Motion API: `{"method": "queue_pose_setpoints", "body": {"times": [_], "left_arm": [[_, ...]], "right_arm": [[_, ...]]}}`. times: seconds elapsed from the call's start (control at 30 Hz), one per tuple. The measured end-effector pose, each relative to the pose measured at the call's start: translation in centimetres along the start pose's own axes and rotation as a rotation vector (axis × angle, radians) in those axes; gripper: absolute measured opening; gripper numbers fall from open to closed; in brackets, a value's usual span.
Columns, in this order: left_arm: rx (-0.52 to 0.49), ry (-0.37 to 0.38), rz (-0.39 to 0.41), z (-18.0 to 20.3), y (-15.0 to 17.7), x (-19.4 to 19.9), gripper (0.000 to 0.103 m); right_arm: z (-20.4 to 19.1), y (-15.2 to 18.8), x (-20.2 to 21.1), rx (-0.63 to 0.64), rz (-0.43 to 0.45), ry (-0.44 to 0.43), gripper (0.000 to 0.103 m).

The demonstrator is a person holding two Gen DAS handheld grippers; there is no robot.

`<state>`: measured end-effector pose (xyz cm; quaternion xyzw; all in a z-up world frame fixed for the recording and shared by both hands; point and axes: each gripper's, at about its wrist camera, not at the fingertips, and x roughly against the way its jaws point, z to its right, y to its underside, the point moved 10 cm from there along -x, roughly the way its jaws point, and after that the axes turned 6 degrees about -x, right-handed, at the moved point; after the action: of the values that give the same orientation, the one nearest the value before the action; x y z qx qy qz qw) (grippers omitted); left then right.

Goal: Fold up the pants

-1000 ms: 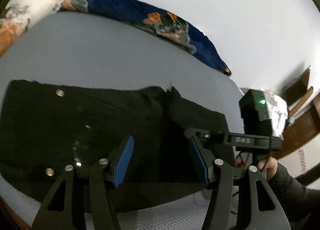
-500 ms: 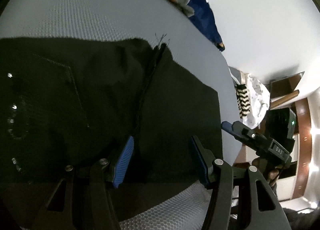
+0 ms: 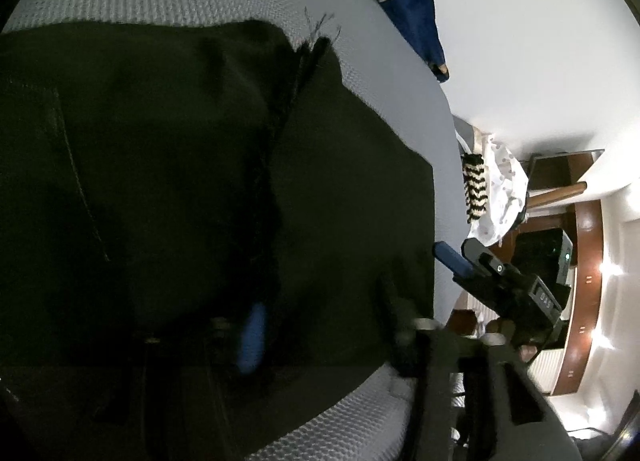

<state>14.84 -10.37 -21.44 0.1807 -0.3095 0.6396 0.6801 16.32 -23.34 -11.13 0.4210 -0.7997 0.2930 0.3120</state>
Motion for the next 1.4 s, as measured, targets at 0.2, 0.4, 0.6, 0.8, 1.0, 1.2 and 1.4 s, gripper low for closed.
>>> {"method": "queue_pose_setpoints", "body": {"times": [0.2, 0.4, 0.6, 0.8, 1.0, 1.2, 1.4], "left_arm": [[-0.016, -0.042, 0.004, 0.7, 1.2, -0.9, 0.006], [-0.107, -0.056, 0.055, 3.4, 2.0, 1.9, 0.005], [-0.073, -0.171, -0.02, -0.4, 4.0, 0.4, 0.006], [-0.16, -0.295, 0.015, -0.4, 3.3, 1.4, 0.018], [-0.273, -0.472, 0.177, -0.2, 0.1, 5.4, 0.021], [-0.336, -0.495, 0.223, 0.5, -3.1, 4.5, 0.022], [-0.329, -0.556, 0.149, -1.6, -4.8, 0.6, 0.022]], "right_arm": [[-0.2, 0.5, -0.3, 0.042, -0.003, 0.044, 0.052], [-1.0, 1.4, 0.0, 0.185, -0.004, 0.156, 0.052], [1.2, 3.2, -2.3, 0.222, -0.09, 0.288, 0.049], [0.5, 2.3, -2.2, 0.253, -0.064, 0.305, 0.049], [-0.5, -1.5, -2.1, 0.314, 0.033, 0.367, 0.049], [-0.4, -5.1, -3.4, 0.322, 0.075, 0.415, 0.049], [0.2, -5.3, -4.2, 0.33, 0.066, 0.435, 0.048]]}}
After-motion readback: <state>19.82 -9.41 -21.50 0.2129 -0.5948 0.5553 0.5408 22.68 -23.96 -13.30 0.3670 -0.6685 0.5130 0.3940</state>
